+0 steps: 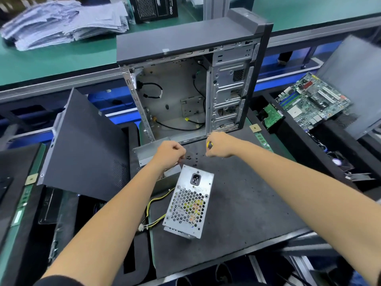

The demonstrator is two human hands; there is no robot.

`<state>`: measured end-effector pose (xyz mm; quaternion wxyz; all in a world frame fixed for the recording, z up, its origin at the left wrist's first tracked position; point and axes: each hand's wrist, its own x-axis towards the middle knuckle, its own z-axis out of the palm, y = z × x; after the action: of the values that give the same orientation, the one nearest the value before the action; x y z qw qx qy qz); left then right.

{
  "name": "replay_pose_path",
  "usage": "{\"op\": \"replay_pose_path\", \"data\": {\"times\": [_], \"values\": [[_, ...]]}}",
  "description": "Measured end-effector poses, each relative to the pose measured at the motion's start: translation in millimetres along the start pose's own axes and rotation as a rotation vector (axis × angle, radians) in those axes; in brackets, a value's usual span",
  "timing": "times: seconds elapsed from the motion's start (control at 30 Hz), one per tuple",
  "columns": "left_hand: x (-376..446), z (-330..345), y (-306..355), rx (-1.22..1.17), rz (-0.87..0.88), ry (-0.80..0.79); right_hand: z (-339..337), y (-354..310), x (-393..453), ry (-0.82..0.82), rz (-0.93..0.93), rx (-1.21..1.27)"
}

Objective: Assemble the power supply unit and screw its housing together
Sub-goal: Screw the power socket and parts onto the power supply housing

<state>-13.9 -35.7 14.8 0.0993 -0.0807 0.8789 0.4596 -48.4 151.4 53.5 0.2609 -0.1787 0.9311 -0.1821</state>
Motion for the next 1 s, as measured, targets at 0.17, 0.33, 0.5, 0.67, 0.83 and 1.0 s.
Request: {"op": "replay_pose_path", "data": {"times": [0.17,0.33,0.5,0.67,0.83,1.0], "values": [[31.6,10.6,-0.6,0.286,0.099,-0.026,25.4,10.1,39.1,-0.006,0.068,-0.057],[48.0,25.9,-13.9,0.466,0.11,-0.119,47.6,16.0,65.9,0.05,0.054,-0.097],[54.4,35.6,-22.1,0.476,0.097,-0.13,60.3,15.8,79.4,0.066,0.018,-0.126],[59.0,39.0,-22.3,0.453,0.095,-0.129,67.2,13.9,83.9,0.055,0.019,-0.131],[60.5,37.2,-23.1,0.424,0.094,-0.127,72.2,10.6,85.1,0.07,0.013,-0.162],[57.3,34.4,-26.0,0.356,0.103,-0.11,66.0,6.7,80.4,0.081,0.039,-0.134]]}}
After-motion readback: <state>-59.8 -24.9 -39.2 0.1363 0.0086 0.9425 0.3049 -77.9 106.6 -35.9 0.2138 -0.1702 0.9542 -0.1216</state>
